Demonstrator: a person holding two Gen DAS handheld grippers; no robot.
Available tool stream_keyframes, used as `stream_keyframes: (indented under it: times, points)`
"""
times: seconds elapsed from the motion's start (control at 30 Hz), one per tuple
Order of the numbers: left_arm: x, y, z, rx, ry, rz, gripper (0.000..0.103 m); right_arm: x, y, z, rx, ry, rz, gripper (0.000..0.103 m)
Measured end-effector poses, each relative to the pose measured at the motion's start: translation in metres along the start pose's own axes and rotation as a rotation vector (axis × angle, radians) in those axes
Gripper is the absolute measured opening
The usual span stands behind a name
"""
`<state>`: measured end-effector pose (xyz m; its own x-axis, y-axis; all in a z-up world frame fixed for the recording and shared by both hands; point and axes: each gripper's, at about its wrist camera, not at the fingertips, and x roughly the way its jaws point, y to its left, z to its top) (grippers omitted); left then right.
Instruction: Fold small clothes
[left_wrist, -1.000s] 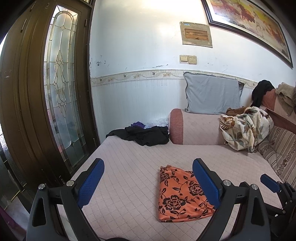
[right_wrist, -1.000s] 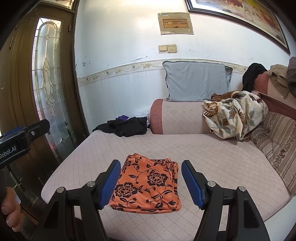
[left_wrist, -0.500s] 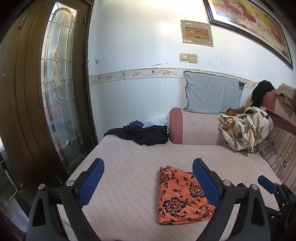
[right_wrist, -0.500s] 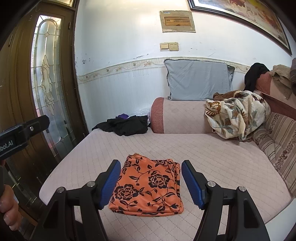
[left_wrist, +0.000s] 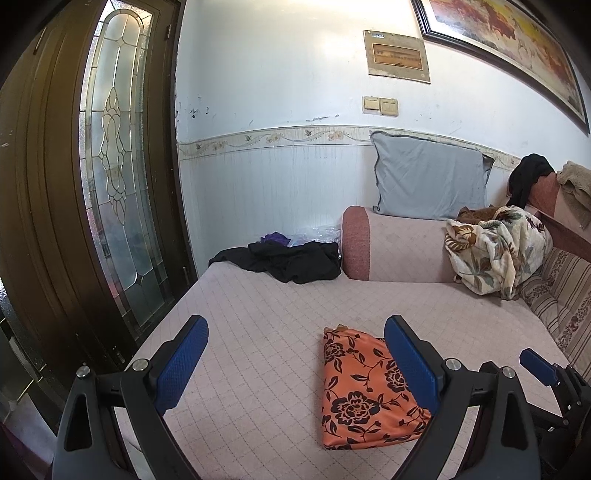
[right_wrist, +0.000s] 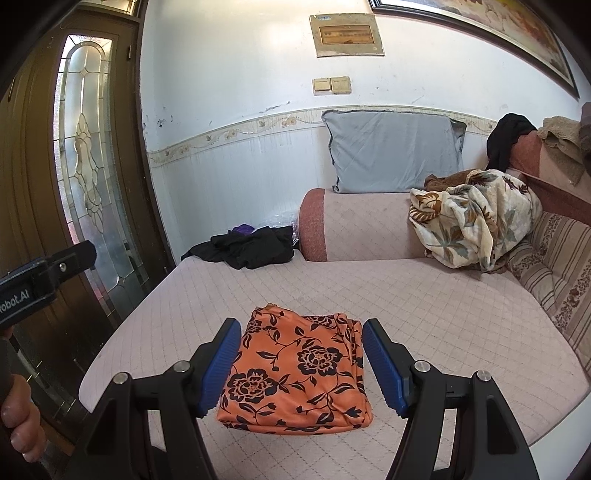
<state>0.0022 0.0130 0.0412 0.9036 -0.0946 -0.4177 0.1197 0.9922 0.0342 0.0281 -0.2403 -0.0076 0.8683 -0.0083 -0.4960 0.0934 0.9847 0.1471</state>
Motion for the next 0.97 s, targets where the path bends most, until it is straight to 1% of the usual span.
stream_keyframes:
  times: [0.37,0.77,0.9,0.97]
  points:
    - [0.012,0.005,-0.002,0.004,0.01,-0.002,0.096,0.015,0.003,-0.002,0.005,0.015,-0.007,0.072]
    - [0.031,0.015,-0.008,-0.009,0.034,-0.003,0.096,0.033,0.01,-0.007,-0.004,0.057,-0.021,0.072]
    - [0.046,0.015,-0.011,-0.008,0.053,-0.001,0.096,0.045,0.012,-0.009,-0.007,0.081,-0.016,0.072]
    - [0.062,0.015,-0.013,-0.02,0.09,-0.03,0.096,0.053,0.008,-0.01,0.003,0.096,-0.011,0.072]
